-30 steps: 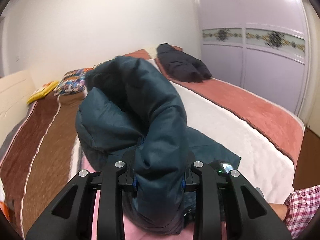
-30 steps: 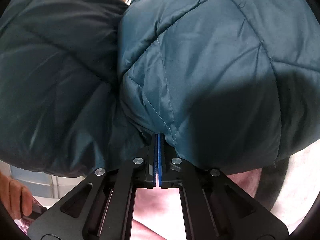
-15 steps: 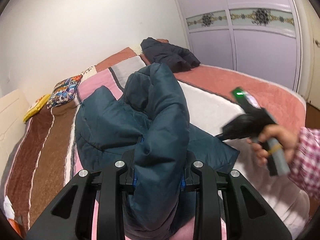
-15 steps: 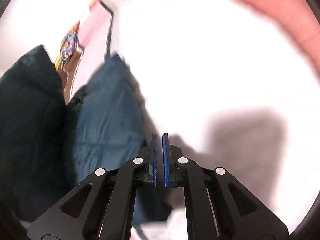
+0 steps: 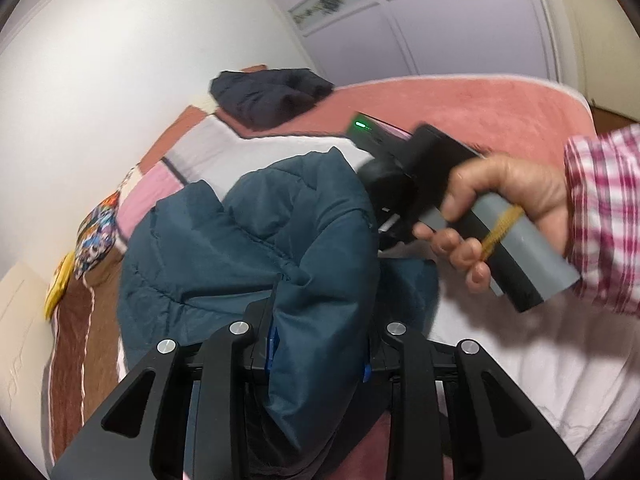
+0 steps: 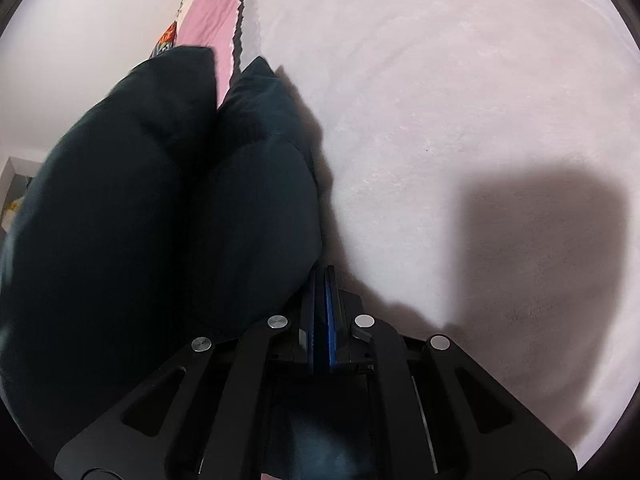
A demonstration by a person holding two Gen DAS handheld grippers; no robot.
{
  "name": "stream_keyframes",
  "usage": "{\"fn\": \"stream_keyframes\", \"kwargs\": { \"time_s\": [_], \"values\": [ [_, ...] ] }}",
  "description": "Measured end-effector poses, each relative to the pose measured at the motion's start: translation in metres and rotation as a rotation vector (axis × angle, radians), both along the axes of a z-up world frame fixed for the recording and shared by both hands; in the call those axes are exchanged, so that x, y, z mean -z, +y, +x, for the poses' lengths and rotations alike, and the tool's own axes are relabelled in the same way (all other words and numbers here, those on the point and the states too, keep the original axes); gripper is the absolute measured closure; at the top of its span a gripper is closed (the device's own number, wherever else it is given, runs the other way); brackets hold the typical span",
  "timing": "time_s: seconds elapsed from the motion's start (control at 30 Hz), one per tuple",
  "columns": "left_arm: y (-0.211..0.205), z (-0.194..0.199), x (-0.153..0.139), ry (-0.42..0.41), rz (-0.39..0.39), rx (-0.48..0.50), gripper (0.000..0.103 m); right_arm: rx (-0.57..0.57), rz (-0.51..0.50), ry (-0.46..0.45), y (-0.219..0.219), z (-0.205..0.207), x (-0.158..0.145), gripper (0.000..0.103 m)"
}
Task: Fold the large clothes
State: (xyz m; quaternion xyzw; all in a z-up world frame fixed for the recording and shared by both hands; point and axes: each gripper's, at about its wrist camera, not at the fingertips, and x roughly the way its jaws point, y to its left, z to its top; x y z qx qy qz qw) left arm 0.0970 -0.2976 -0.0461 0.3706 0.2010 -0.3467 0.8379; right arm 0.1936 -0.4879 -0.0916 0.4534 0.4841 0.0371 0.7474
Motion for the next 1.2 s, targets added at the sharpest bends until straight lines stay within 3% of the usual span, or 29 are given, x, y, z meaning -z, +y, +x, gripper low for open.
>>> {"fn": "stream_keyframes", "kwargs": {
  "time_s": [0.27, 0.43, 0.5, 0.6, 0.73, 0.87, 0.93, 1.03, 1.13, 1.2],
  "values": [
    [-0.01, -0.006, 0.027, -0.013, 0.086, 0.04, 0.07, 0.019, -0.051, 0.01, -0.026, -0.01, -0.009, 0.096],
    [-0.011, -0.007, 0.03, -0.001, 0.083, 0.038, 0.065, 0.102, -0.179, -0.062, -0.059, -0.041, -0.072, 0.096],
    [-0.013, -0.008, 0.032, 0.001, 0.085, 0.039, 0.063, 0.052, -0.203, -0.14, -0.051, -0.042, -0.108, 0.096],
    [-0.017, -0.01, 0.037, -0.001, 0.094, 0.043, 0.06, -0.149, -0.178, -0.278, -0.009, -0.023, -0.169, 0.096],
    [-0.019, -0.013, 0.04, 0.005, 0.089, 0.037, 0.056, -0.399, -0.191, -0.291, 0.069, 0.013, -0.204, 0.096],
    [-0.02, -0.013, 0.042, 0.017, 0.072, 0.024, 0.054, -0.547, -0.277, -0.188, 0.132, 0.053, -0.192, 0.096],
    [-0.021, -0.012, 0.044, 0.024, 0.064, 0.021, 0.05, -0.568, -0.316, -0.132, 0.141, 0.069, -0.177, 0.096],
    [-0.023, -0.014, 0.05, 0.043, 0.056, 0.021, 0.046, -0.56, -0.384, -0.018, 0.135, 0.075, -0.138, 0.103],
    [-0.024, -0.022, 0.051, 0.042, 0.046, 0.044, 0.036, -0.534, -0.37, 0.022, 0.125, 0.073, -0.116, 0.103],
    [-0.019, -0.025, 0.044, 0.074, 0.013, 0.053, 0.035, -0.551, -0.381, 0.034, 0.129, 0.07, -0.114, 0.103]
  ]
}}
